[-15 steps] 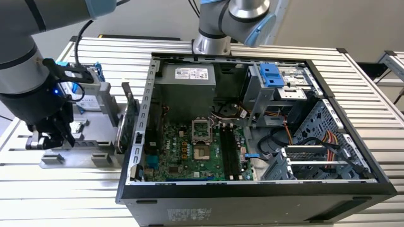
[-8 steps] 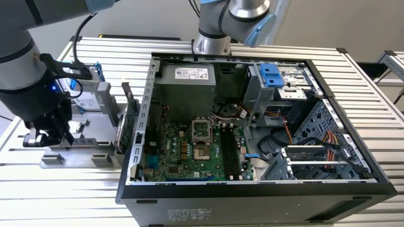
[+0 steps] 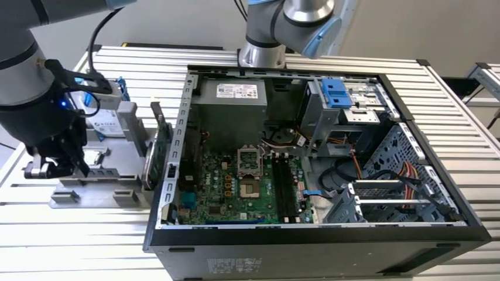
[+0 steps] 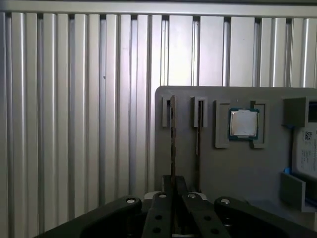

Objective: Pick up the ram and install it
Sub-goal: 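Pick up the ram and move it above insertion slot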

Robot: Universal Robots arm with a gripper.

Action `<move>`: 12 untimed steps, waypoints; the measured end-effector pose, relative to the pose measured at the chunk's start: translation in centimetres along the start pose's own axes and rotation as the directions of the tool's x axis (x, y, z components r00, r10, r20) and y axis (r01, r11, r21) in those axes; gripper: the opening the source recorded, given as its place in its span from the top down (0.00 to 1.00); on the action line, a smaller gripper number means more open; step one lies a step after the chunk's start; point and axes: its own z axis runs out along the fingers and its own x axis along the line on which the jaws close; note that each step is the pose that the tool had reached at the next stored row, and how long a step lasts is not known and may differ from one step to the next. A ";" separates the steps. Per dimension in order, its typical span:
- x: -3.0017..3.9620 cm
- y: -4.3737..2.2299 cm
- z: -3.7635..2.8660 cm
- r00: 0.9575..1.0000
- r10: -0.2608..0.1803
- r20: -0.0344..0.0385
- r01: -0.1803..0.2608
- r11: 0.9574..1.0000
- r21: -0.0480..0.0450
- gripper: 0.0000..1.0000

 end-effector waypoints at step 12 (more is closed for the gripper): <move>0.00 0.03 -1.16 1.000 0.000 0.000 0.000 1.000 0.000 1.00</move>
